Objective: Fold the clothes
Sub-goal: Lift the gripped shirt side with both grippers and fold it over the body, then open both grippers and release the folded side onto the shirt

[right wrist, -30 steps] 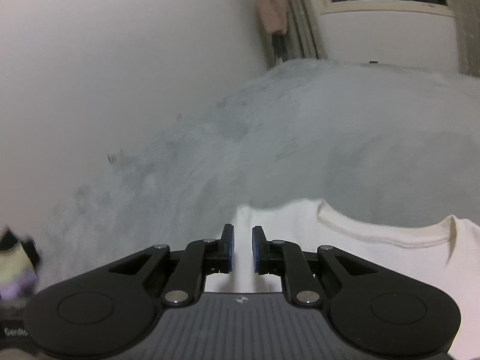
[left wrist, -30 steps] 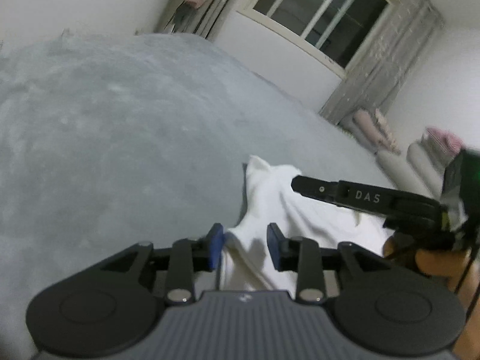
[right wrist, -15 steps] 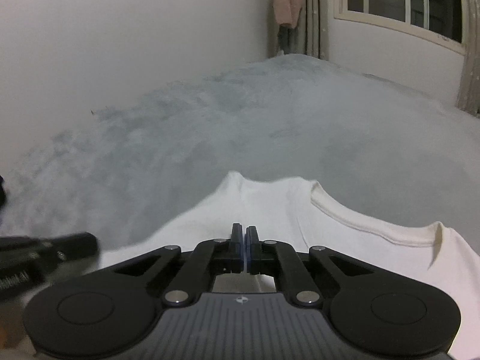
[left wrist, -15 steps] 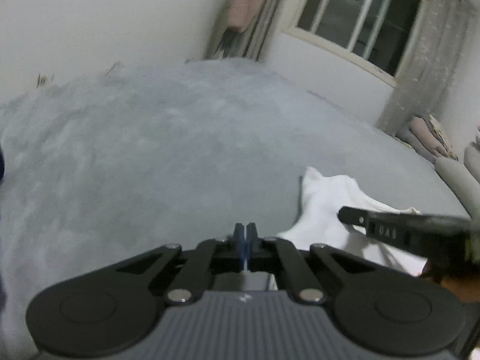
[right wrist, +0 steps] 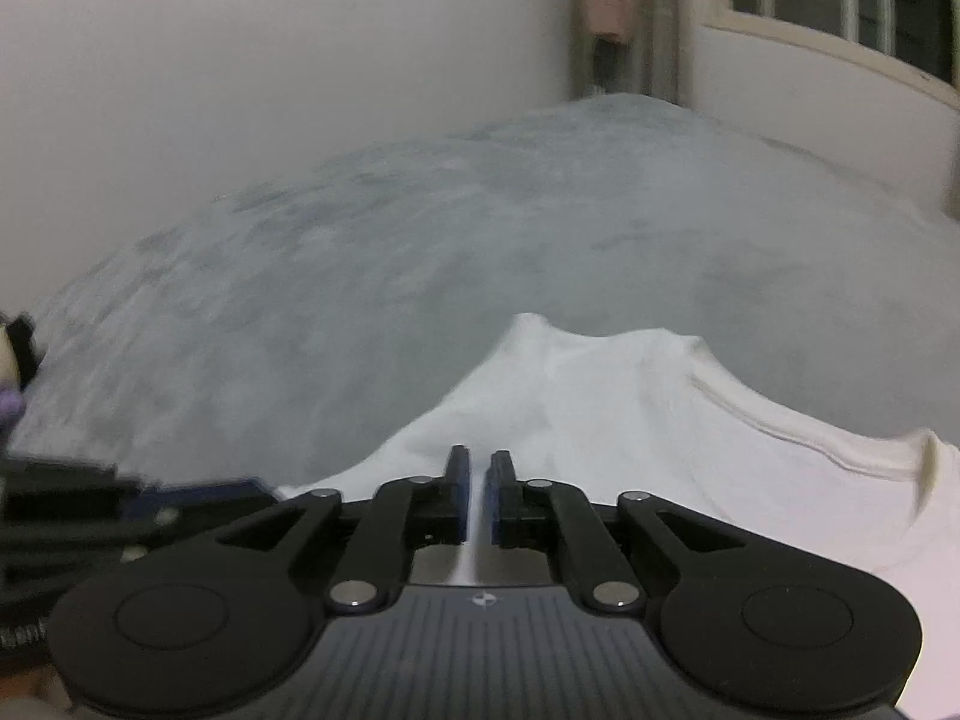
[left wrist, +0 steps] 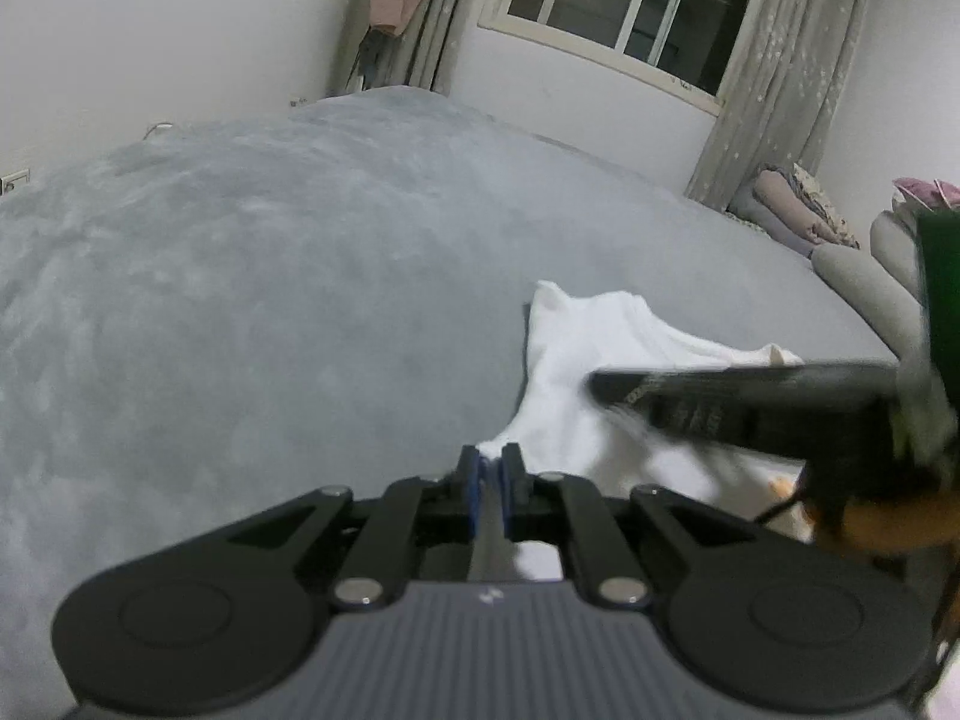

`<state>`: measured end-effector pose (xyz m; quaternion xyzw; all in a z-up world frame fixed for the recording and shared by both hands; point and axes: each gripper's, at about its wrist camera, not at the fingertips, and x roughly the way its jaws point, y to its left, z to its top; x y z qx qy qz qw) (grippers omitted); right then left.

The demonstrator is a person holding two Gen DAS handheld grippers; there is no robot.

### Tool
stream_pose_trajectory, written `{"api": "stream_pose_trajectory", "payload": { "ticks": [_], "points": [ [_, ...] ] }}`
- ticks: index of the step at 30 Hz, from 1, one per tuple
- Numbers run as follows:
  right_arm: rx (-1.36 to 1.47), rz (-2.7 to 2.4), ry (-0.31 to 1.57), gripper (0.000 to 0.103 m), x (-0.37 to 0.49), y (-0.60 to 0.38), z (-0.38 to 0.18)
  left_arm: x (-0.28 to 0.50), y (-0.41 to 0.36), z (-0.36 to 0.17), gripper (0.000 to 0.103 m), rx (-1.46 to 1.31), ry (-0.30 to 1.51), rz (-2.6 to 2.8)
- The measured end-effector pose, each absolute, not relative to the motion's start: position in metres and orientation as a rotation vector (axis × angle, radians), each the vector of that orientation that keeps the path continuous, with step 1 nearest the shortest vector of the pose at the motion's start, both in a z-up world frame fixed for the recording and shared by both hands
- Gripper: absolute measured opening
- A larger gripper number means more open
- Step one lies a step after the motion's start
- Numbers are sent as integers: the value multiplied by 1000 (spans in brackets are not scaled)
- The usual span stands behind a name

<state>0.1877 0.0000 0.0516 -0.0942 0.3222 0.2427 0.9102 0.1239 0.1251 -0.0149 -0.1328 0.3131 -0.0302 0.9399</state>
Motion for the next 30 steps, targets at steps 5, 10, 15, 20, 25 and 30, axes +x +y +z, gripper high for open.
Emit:
{"api": "stream_pose_trajectory", "payload": {
  "ticks": [5, 10, 15, 20, 25, 30],
  "points": [
    [-269, 509, 643, 8, 195, 6, 63, 123, 119, -14, 7, -234, 634, -53],
    [-307, 547, 600, 49, 217, 30, 79, 121, 116, -16, 7, -222, 625, -47],
    [-341, 532, 690, 4, 248, 49, 67, 120, 118, -18, 8, -244, 621, -49],
    [-115, 527, 611, 5, 244, 20, 72, 118, 109, -16, 7, -201, 620, -30],
    [-149, 455, 628, 6, 248, 29, 41, 122, 114, -18, 7, -224, 627, -29],
    [-178, 434, 559, 21, 233, 22, 68, 123, 114, -17, 10, -232, 627, -21]
  ]
}}
